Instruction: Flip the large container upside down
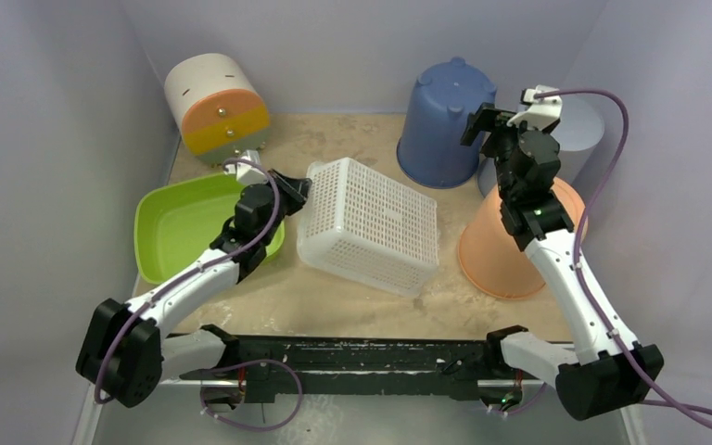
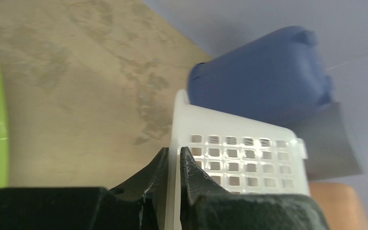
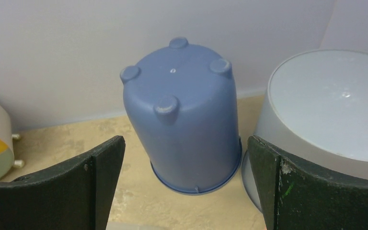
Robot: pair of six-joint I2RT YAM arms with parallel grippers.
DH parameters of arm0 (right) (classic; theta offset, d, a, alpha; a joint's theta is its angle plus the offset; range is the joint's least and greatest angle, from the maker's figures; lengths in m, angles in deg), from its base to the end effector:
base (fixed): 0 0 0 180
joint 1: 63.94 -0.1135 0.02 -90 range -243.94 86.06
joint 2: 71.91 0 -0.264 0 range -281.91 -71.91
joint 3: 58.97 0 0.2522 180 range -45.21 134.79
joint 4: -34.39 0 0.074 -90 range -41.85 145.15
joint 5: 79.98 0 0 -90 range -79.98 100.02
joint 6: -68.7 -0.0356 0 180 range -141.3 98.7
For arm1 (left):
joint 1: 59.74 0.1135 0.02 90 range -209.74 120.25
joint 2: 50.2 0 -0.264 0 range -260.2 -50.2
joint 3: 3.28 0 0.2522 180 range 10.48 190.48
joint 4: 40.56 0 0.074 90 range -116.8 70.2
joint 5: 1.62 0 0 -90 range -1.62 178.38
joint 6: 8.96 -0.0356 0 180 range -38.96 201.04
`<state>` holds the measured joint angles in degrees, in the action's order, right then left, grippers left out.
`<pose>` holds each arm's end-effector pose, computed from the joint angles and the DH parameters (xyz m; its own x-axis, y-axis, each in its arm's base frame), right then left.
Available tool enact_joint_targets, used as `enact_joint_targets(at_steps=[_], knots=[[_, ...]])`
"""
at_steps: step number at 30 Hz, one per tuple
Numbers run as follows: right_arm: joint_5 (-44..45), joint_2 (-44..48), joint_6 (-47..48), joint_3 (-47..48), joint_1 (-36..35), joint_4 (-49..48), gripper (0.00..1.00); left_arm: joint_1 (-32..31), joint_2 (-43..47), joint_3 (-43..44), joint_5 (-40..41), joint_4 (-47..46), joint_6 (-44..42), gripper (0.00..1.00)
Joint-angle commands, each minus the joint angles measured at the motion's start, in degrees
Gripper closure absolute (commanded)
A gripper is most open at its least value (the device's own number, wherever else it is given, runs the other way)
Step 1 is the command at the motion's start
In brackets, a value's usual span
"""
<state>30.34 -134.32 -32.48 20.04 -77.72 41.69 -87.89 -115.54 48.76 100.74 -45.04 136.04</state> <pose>0.2413 0.0464 0.4369 0.1752 0.2302 -0.9572 0.0770 0.9661 0.2464 0.2353 -0.1173 0.2787 -0.3023 -0.7458 -0.5937 0.0466 0.6105 -0.7906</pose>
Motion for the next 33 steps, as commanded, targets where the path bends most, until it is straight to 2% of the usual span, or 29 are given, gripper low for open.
enact_joint_targets(at_steps=[1,4,9,17,24,29,31,33], knots=[[-2.84,-0.54,-1.11,-1.59,0.40,-4.18,0.00,-0.07,-4.91,-2.11,8.93,-0.01,-8.64,1.00],[-3.78,-1.13,-1.47,-2.56,0.66,-4.65,0.00,-0.07,-10.57,-0.88,11.94,-1.46,-11.88,1.00],[-4.06,-0.85,-1.61,-3.26,0.77,-5.03,0.00,-0.07,-15.20,1.05,13.31,-2.88,-14.31,1.00],[-3.81,0.07,-1.66,-4.74,0.86,-4.99,0.00,-0.07,-23.17,2.10,10.08,-6.68,-16.12,1.00],[-3.65,0.10,-1.67,-5.48,0.95,-5.26,0.00,-0.07,-25.86,2.84,8.03,-6.49,-17.66,1.00],[-3.69,-0.23,-1.78,-5.57,0.95,-5.49,0.00,-0.07,-25.61,4.03,8.67,-3.92,-19.15,0.90],[-3.72,-0.25,-1.71,-5.64,0.95,-5.49,0.00,-0.07,-24.73,5.23,9.23,-1.26,-20.21,0.84],[-3.70,-0.26,-1.69,-5.87,1.04,-5.66,0.00,-0.13,-23.58,7.15,9.92,2.94,-21.58,0.73]])
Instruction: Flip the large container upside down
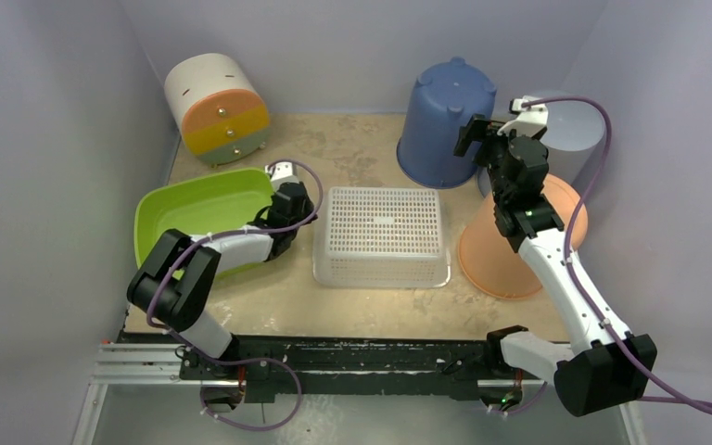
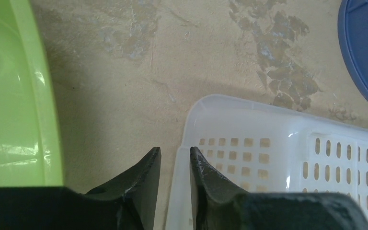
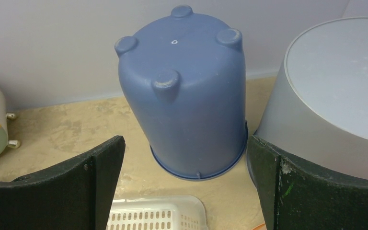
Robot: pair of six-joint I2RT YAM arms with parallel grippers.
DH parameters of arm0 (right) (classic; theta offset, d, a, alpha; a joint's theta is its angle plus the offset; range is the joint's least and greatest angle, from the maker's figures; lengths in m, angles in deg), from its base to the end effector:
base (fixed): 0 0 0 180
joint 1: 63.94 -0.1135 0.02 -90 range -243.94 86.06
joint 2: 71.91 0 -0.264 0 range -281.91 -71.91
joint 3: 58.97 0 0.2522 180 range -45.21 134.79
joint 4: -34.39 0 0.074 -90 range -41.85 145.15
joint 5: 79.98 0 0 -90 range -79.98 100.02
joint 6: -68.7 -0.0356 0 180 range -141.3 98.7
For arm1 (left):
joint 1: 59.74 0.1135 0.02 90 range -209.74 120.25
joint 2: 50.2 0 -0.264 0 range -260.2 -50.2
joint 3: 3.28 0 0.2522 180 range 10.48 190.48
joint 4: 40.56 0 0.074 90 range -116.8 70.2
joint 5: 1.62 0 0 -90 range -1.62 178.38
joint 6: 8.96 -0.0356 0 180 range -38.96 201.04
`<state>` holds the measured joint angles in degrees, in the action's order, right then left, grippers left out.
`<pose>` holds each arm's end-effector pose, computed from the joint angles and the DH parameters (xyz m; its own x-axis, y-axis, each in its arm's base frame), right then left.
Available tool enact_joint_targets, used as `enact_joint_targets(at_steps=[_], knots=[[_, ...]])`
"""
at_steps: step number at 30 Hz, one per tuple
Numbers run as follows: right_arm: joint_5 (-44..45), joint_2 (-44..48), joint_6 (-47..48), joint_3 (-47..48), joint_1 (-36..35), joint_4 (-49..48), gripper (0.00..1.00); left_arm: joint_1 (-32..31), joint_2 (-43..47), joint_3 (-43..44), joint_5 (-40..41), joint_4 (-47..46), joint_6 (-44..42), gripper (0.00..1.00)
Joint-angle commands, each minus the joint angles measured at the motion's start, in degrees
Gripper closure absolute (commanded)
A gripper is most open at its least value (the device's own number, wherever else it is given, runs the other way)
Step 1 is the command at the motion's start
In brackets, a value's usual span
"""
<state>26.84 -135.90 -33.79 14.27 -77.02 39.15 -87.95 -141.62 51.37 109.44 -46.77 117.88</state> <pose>0.2565 0.0490 0.3998 0.0884 0.2331 -0.9684 0.0463 0.9702 0.2377 0.2888 -0.1404 0.1719 -0.4596 -0.3884 -0.7987 -0.1338 0.9193 -0.3701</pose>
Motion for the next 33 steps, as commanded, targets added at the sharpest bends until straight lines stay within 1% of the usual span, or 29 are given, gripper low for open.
enact_joint_targets(at_steps=[1,3,6,10,13,16,22,28,31,33], knots=[[-0.23,1.32,-0.41,-0.20,0.34,-3.13,0.00,-0.12,3.20,6.03,2.05,7.54,-4.12,0.69],[-0.35,1.22,-0.49,-0.57,0.34,-3.28,0.00,-0.09,4.55,9.04,7.45,14.71,-4.81,0.65],[-0.87,1.31,-0.81,-1.37,0.42,-3.55,0.00,-0.02,6.54,11.88,15.50,23.00,-4.87,0.65],[-1.64,1.23,-0.95,-2.06,0.51,-3.66,0.00,-0.01,9.80,12.49,21.16,27.66,-4.85,0.64],[-2.26,1.48,-1.23,-2.47,0.57,-3.81,0.00,0.23,8.84,13.78,24.29,31.08,-4.66,0.62],[-2.90,1.96,-1.68,-3.23,0.60,-4.09,0.00,1.11,6.65,14.52,24.90,33.12,-3.77,0.62],[-3.26,2.88,-1.98,-5.52,0.60,-4.19,0.00,3.24,2.52,14.56,24.71,32.09,-3.51,0.61],[-4.16,2.91,-2.23,-6.22,0.66,-4.45,0.00,3.49,1.49,13.48,22.01,28.33,-3.40,0.61],[-4.04,2.91,-2.18,-6.35,0.67,-4.53,0.00,3.38,3.57,13.18,20.62,27.77,-3.31,0.56],[-3.83,2.77,-2.19,-6.44,0.69,-4.62,0.00,3.35,6.18,12.45,19.81,27.34,-3.28,0.49]])
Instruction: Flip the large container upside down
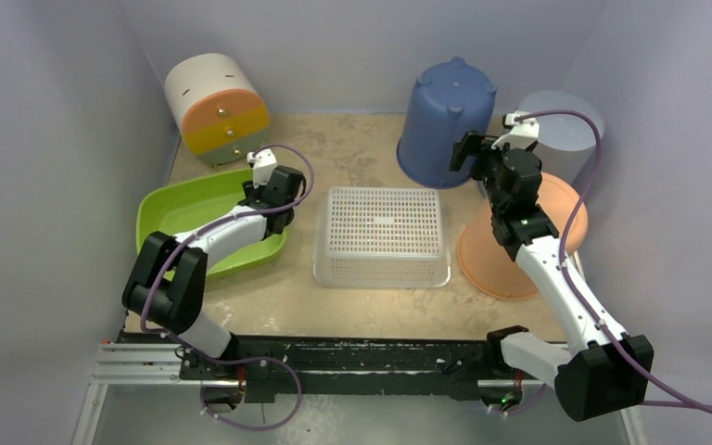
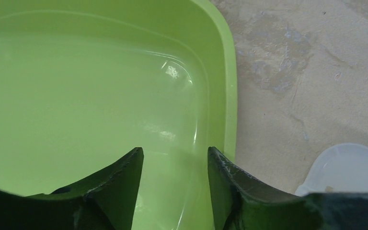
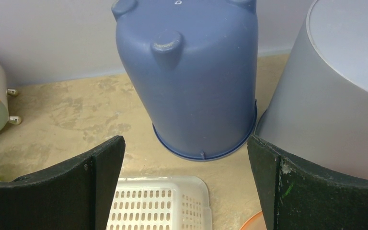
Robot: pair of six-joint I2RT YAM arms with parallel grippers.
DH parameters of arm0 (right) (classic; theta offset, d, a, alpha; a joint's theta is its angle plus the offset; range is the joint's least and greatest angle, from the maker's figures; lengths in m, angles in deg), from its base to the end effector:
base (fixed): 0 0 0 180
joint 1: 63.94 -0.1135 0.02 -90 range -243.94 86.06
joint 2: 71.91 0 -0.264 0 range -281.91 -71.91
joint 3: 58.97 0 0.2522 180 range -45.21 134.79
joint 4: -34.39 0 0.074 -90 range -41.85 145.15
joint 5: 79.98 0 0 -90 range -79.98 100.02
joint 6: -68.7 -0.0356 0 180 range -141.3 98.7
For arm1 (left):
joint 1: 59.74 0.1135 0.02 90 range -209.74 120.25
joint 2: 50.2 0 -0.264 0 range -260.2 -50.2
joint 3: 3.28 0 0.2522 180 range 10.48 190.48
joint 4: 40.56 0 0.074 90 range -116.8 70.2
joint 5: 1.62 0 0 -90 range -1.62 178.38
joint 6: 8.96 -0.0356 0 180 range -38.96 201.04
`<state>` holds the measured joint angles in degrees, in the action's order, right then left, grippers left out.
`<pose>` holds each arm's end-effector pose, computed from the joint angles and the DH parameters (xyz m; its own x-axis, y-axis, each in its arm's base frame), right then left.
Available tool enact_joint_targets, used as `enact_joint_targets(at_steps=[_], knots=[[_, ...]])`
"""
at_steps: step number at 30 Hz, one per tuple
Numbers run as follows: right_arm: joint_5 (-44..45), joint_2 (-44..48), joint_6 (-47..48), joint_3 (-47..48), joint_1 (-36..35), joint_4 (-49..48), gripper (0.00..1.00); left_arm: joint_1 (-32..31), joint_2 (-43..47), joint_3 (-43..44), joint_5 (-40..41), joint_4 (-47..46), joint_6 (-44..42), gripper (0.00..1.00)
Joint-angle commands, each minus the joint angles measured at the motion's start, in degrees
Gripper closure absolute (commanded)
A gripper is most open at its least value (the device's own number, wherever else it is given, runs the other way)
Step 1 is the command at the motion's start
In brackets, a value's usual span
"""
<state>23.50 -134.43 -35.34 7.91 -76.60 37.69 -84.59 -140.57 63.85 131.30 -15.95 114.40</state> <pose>0.2538 0.0485 0.3689 0.0210 0.2465 -0.9689 0.0095 0.9690 0.2467 0.3011 -0.1127 0.2038 -0.5031 -0.2108 -0.8381 -0.4593 0.8867 0.0527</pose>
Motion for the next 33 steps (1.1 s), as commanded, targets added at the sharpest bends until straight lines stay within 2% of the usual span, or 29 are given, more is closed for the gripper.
enact_joint_targets(at_steps=[1,9,21,22,26,28,31,33], knots=[[-0.47,1.22,-0.65,-0.16,0.34,-3.22,0.00,0.05,6.25,-0.21,-2.05,-3.43,0.07,0.47],[-1.25,-0.17,-1.60,-0.30,0.36,-3.78,0.00,-0.14,8.44,0.59,-3.45,-2.84,-0.41,0.40],[-1.17,-0.35,-1.84,-0.82,0.45,-3.78,0.00,-0.17,-1.02,1.34,-5.73,-7.44,0.00,0.34],[-1.20,-0.35,-1.86,-0.95,0.45,-3.85,0.00,-0.13,-1.38,1.31,-5.81,-7.61,0.08,0.35],[-1.17,-0.16,-2.03,-1.40,0.45,-3.87,0.00,-0.14,-1.87,0.42,-6.17,-8.45,0.31,0.67],[-1.17,0.00,-2.13,-1.59,0.45,-3.81,0.00,-0.15,-2.06,-0.11,-6.40,-8.93,0.21,0.78],[-1.17,0.48,-2.26,-1.92,0.50,-3.78,0.00,-0.12,-2.51,-1.17,-6.68,-10.08,0.23,0.80],[-1.17,0.89,-2.22,-2.04,0.54,-3.62,0.00,-0.12,-2.91,-1.95,-6.71,-10.79,0.33,0.77]])
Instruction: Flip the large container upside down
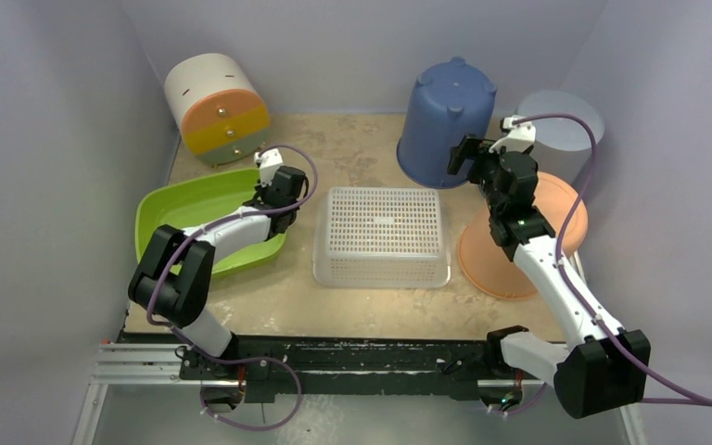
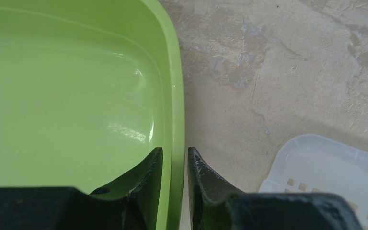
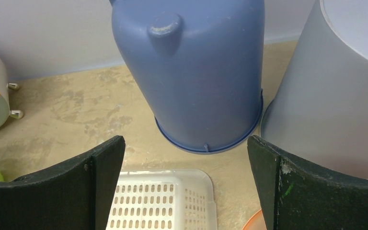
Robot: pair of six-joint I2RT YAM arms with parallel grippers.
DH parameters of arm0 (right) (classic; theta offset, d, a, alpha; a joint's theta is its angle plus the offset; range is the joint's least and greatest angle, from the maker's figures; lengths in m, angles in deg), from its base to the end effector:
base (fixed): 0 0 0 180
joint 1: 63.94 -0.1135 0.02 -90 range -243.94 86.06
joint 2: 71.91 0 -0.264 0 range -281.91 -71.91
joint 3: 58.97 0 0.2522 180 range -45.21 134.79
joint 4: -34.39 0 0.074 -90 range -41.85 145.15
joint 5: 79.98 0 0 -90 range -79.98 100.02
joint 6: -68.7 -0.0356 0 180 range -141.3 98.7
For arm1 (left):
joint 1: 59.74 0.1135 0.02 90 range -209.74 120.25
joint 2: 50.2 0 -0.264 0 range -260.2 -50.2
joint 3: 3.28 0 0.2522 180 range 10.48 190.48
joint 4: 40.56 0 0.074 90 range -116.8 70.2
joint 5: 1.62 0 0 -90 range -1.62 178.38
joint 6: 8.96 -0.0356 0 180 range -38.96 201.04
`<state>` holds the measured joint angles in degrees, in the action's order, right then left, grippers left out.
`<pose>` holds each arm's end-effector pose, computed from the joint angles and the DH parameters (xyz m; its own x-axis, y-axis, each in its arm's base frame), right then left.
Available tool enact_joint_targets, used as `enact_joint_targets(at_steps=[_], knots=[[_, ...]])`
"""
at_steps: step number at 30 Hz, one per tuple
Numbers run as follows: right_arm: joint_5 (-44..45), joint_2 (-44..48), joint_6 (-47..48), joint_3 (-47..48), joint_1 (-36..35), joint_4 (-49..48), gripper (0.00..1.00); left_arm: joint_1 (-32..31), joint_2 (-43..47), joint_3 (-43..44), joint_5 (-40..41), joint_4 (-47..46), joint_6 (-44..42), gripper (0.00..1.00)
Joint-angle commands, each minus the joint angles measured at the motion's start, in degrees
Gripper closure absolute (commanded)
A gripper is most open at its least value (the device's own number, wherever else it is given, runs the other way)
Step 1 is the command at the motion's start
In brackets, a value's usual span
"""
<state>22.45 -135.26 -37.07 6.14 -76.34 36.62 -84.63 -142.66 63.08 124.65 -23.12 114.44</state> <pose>0.2580 0.0489 0.3563 -0.0076 0.2701 -0.9628 0.0027 0.9628 0.2701 0.3103 -0.1207 0.1956 -0.4943 -0.2599 -0.8295 -0.3855 0.9208 -0.0588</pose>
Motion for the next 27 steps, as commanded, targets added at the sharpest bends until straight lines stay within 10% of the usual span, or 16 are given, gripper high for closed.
enact_joint_targets(at_steps=[1,7,11,27], knots=[[-0.06,2.00,-0.49,-0.29,0.27,-2.46,0.00,-0.08,-1.18,-1.50,-0.06,-3.97,0.38,0.74],[0.05,2.62,-0.36,-0.47,0.27,-2.20,0.00,-0.08,-2.99,-2.91,0.13,-5.63,0.42,0.75],[0.21,2.68,-0.16,-0.29,0.36,-1.93,0.00,-0.08,-1.93,-2.51,-0.36,-4.91,0.09,1.00],[0.58,3.53,-0.57,-0.37,0.45,-0.78,0.00,-3.24,22.49,14.41,-12.96,5.03,3.55,1.00]])
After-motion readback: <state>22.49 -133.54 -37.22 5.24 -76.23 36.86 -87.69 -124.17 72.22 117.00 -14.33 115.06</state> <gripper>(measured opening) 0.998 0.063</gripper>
